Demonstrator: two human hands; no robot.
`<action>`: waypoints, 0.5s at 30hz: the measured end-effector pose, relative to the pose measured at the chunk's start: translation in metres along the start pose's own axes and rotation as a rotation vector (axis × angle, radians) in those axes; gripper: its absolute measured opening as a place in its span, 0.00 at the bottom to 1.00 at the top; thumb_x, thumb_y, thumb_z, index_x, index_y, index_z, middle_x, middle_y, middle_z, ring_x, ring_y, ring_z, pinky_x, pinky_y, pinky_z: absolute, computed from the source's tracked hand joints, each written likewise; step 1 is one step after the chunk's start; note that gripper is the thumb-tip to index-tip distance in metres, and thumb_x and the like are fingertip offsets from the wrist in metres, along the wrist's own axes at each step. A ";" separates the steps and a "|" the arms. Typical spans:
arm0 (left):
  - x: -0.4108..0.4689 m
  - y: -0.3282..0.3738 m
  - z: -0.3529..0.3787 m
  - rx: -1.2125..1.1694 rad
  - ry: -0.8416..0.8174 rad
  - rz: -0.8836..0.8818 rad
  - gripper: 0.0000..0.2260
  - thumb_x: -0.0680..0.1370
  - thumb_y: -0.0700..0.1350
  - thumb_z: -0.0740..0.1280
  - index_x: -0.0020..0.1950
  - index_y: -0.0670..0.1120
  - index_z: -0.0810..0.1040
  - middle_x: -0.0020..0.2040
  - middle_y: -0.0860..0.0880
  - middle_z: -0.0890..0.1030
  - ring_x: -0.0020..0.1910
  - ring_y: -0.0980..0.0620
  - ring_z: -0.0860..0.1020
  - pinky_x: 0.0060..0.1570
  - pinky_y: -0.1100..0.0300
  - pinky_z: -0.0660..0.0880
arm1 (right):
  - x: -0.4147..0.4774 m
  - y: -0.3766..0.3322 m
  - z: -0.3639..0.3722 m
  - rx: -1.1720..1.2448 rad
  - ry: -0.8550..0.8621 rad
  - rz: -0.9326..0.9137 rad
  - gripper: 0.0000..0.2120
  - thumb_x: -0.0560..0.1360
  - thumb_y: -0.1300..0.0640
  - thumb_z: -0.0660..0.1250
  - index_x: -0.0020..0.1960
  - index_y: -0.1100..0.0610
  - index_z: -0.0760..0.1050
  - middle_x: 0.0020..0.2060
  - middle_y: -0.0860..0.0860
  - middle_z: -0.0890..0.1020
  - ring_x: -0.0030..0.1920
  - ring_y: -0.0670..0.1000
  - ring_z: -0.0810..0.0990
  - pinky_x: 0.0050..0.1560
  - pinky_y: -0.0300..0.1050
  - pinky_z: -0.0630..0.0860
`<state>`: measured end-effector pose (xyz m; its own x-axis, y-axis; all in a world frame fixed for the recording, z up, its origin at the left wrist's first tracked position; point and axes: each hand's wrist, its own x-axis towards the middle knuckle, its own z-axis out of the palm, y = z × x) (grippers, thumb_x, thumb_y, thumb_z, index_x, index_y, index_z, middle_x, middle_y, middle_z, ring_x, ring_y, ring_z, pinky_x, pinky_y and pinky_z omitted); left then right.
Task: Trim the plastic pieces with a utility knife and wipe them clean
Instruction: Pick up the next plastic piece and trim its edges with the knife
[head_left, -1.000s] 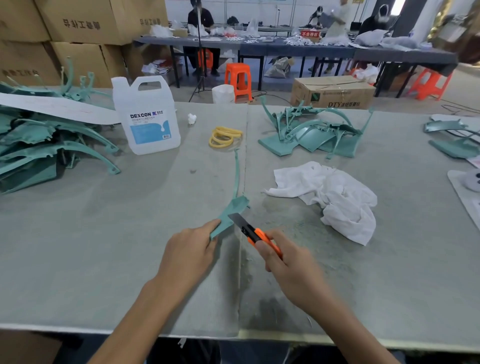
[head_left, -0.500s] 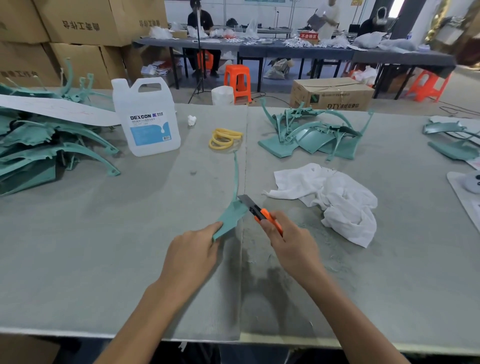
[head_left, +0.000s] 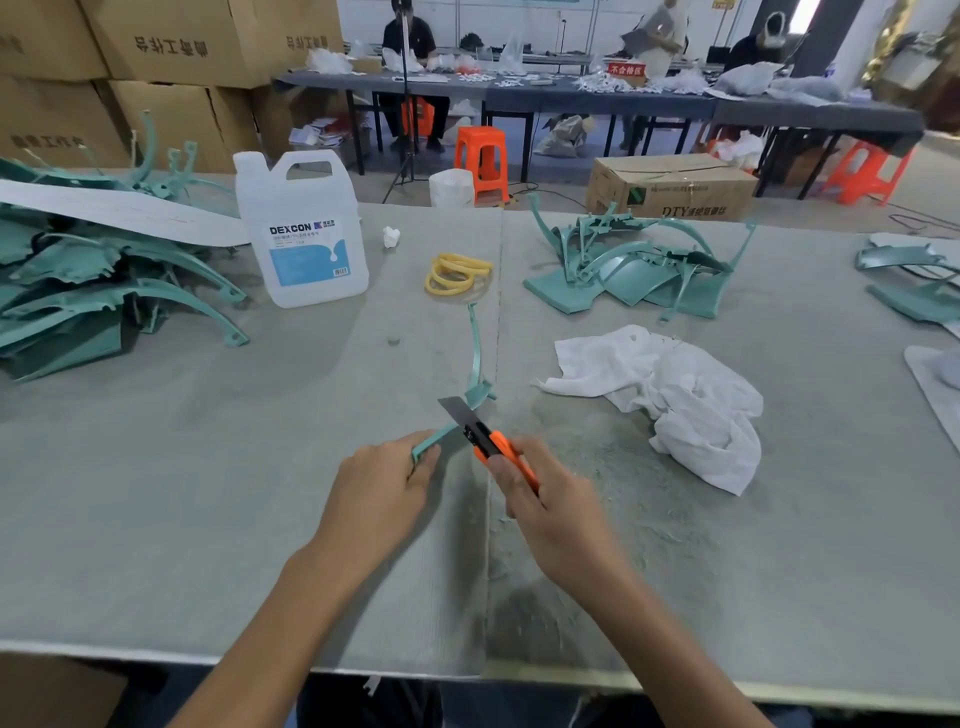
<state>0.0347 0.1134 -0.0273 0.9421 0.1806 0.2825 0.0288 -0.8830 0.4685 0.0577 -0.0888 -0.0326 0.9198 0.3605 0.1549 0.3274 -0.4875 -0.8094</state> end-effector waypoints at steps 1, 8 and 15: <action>0.000 0.000 0.000 -0.010 0.009 0.000 0.07 0.83 0.49 0.63 0.53 0.56 0.81 0.28 0.56 0.70 0.38 0.42 0.78 0.35 0.54 0.64 | 0.002 0.002 0.002 0.005 0.005 0.005 0.20 0.77 0.28 0.52 0.54 0.42 0.72 0.34 0.52 0.79 0.29 0.50 0.76 0.31 0.54 0.73; 0.003 -0.002 -0.004 -0.064 0.038 -0.040 0.08 0.82 0.52 0.64 0.51 0.52 0.82 0.30 0.50 0.78 0.37 0.42 0.78 0.34 0.54 0.66 | 0.032 0.017 -0.007 -0.066 0.168 0.147 0.18 0.80 0.31 0.52 0.52 0.43 0.70 0.32 0.51 0.80 0.35 0.51 0.80 0.41 0.52 0.77; 0.005 -0.001 -0.005 -0.066 0.012 -0.082 0.10 0.82 0.52 0.63 0.44 0.51 0.79 0.31 0.51 0.79 0.36 0.44 0.76 0.33 0.55 0.65 | 0.008 0.001 0.008 -0.100 0.086 -0.021 0.19 0.79 0.28 0.50 0.53 0.41 0.69 0.32 0.43 0.78 0.26 0.45 0.74 0.25 0.41 0.66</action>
<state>0.0379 0.1175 -0.0226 0.9333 0.2564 0.2514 0.0827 -0.8348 0.5443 0.0640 -0.0797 -0.0371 0.9261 0.3046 0.2226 0.3630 -0.5586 -0.7458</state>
